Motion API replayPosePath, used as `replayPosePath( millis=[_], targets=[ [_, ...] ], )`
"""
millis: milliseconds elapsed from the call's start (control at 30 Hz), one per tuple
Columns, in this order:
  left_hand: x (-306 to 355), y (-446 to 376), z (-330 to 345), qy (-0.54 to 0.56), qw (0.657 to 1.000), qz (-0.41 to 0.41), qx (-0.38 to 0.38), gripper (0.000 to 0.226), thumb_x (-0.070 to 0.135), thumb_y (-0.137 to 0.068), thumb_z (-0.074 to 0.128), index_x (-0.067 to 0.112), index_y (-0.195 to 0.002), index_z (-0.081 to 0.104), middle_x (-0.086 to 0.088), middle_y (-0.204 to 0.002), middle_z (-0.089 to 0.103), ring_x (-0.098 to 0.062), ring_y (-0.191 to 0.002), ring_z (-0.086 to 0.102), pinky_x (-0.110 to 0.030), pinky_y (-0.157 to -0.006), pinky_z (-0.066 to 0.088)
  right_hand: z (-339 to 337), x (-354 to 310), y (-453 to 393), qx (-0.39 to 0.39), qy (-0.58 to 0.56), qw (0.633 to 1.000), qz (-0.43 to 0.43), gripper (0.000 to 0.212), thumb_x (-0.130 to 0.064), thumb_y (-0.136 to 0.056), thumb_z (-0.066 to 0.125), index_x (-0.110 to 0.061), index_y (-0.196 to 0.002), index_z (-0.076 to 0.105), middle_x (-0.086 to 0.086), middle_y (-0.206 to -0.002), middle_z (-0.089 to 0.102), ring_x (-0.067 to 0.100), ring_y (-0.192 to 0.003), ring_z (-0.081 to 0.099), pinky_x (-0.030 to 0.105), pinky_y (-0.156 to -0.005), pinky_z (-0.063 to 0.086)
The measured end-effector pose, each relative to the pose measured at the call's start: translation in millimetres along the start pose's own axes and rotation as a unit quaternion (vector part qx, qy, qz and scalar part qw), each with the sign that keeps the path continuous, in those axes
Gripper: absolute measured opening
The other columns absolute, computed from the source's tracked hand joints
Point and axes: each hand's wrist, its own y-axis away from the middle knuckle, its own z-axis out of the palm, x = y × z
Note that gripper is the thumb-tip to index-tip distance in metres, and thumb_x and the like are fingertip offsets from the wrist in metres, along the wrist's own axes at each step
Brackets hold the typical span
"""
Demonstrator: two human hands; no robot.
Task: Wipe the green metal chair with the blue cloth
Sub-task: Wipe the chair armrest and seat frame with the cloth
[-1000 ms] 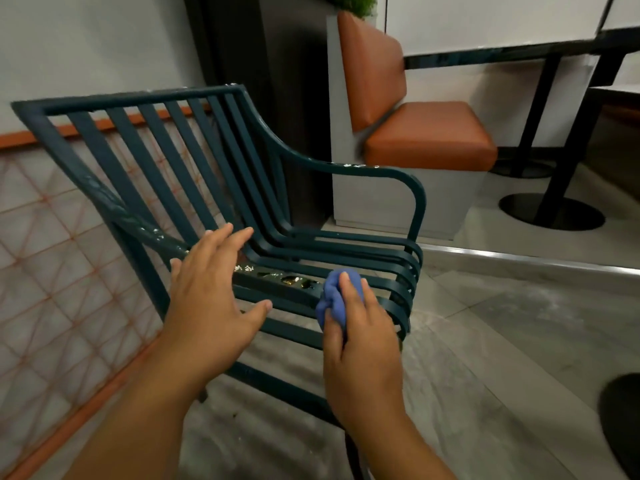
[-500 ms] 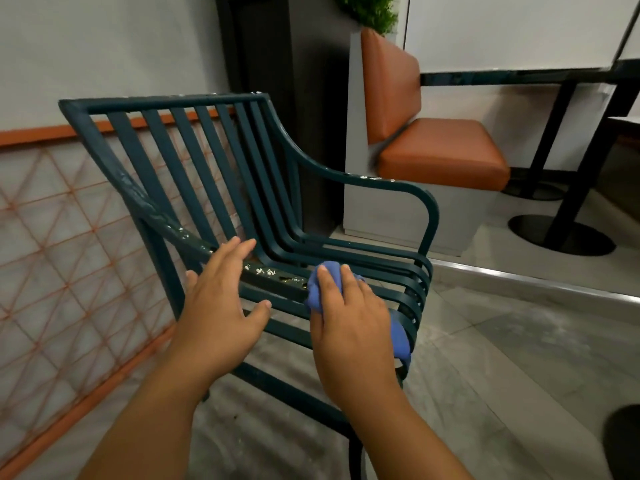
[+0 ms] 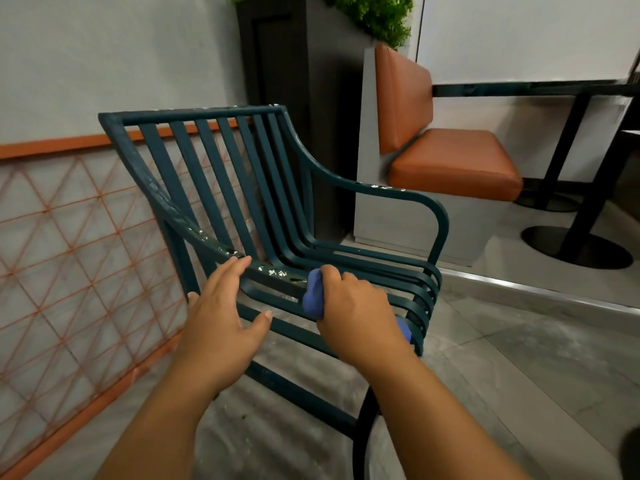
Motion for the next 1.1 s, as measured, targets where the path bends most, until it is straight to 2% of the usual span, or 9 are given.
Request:
replayPosePath(
  millis=[100, 233, 333, 433, 667, 833, 900, 1000, 1100],
  targets=[
    [-2, 1, -1, 0.007, 1.000, -0.005, -0.007, 0.074, 0.028, -0.083, 0.067, 0.039, -0.144, 0.025, 0.013, -0.152, 0.026, -0.013, -0.140, 0.027, -0.051, -0.115, 0.023, -9, 11, -9, -0.055, -0.077, 0.995, -0.012, 0.031, -0.034, -0.093, 0.053, -0.018, -0.118, 0.047, 0.002, -0.102, 0.063, 0.023, -0.085, 0.060, 0.034, -0.072, 0.048],
    [-4, -3, 2, 0.121, 0.988, -0.094, -0.014, 0.076, 0.022, -0.085, 0.068, 0.034, -0.146, 0.025, 0.008, -0.152, 0.030, -0.014, -0.137, 0.032, -0.040, -0.110, 0.031, -7, 17, -3, -0.013, -0.134, 0.991, -0.012, 0.033, -0.049, -0.097, 0.042, -0.021, -0.113, 0.050, -0.004, -0.088, 0.059, 0.017, -0.077, 0.057, 0.030, -0.066, 0.043],
    [-6, -17, 9, 0.304, 0.926, -0.223, 0.001, 0.073, 0.008, -0.090, 0.061, 0.019, -0.149, 0.022, -0.003, -0.147, 0.040, -0.020, -0.132, 0.040, -0.040, -0.108, 0.032, -3, 17, 1, 0.017, -0.139, 0.990, -0.015, 0.035, -0.050, -0.097, 0.042, -0.023, -0.116, 0.051, -0.007, -0.091, 0.056, 0.014, -0.078, 0.053, 0.027, -0.067, 0.038],
    [-15, -33, 20, 0.388, 0.871, -0.303, -0.001, 0.070, 0.003, -0.091, 0.056, 0.013, -0.150, 0.020, -0.011, -0.140, 0.048, -0.023, -0.123, 0.047, -0.043, -0.109, 0.034, -4, 20, 2, -0.023, -0.139, 0.990, -0.020, 0.043, -0.044, -0.093, 0.053, -0.028, -0.132, 0.043, -0.006, -0.107, 0.061, 0.013, -0.090, 0.056, 0.024, -0.074, 0.043],
    [-20, -51, 32, 0.453, 0.838, -0.305, -0.009, 0.064, 0.000, -0.092, 0.053, 0.008, -0.148, 0.025, -0.014, -0.134, 0.053, -0.026, -0.123, 0.051, -0.042, -0.108, 0.037, -4, 30, 2, -0.030, -0.143, 0.987, -0.061, 0.037, -0.040, -0.092, 0.056, -0.029, -0.126, 0.046, -0.012, -0.098, 0.056, 0.010, -0.088, 0.057, 0.025, -0.077, 0.047],
    [-21, -53, 34, 0.495, 0.822, -0.283, -0.001, 0.055, 0.004, -0.097, 0.047, 0.007, -0.148, 0.027, -0.016, -0.131, 0.056, -0.028, -0.121, 0.054, -0.041, -0.106, 0.039, -11, 51, 3, -0.060, -0.180, 0.980, -0.054, 0.040, -0.040, -0.090, 0.059, -0.031, -0.127, 0.048, -0.016, -0.100, 0.058, 0.005, -0.090, 0.057, 0.014, -0.073, 0.041],
    [-25, -55, 37, 0.518, 0.807, -0.285, -0.002, 0.055, 0.004, -0.097, 0.047, 0.006, -0.148, 0.026, -0.020, -0.130, 0.056, -0.029, -0.116, 0.058, -0.039, -0.099, 0.045, -14, 51, 6, -0.050, -0.169, 0.983, -0.045, 0.038, -0.044, -0.092, 0.053, -0.032, -0.129, 0.048, -0.015, -0.099, 0.061, 0.004, -0.089, 0.058, 0.012, -0.072, 0.041],
    [-30, -57, 41, 0.543, 0.787, -0.292, -0.005, 0.047, 0.006, -0.097, 0.047, 0.004, -0.143, 0.036, -0.020, -0.121, 0.062, -0.028, -0.102, 0.067, -0.035, -0.084, 0.054, -10, 31, 4, 0.011, -0.059, 0.998, -0.025, 0.053, -0.047, -0.097, 0.041, -0.028, -0.146, 0.033, -0.005, -0.118, 0.062, 0.016, -0.103, 0.058, 0.028, -0.087, 0.045],
    [-31, -57, 42, 0.578, 0.760, -0.299, 0.004, 0.045, 0.008, -0.097, 0.046, 0.005, -0.141, 0.037, -0.021, -0.118, 0.063, -0.030, -0.100, 0.067, -0.037, -0.081, 0.054, 4, 4, 1, 0.039, 0.043, 0.998, -0.027, 0.065, -0.037, -0.098, 0.041, -0.027, -0.153, 0.008, 0.007, -0.149, 0.040, 0.026, -0.121, 0.050, 0.038, -0.100, 0.038]
  ],
)
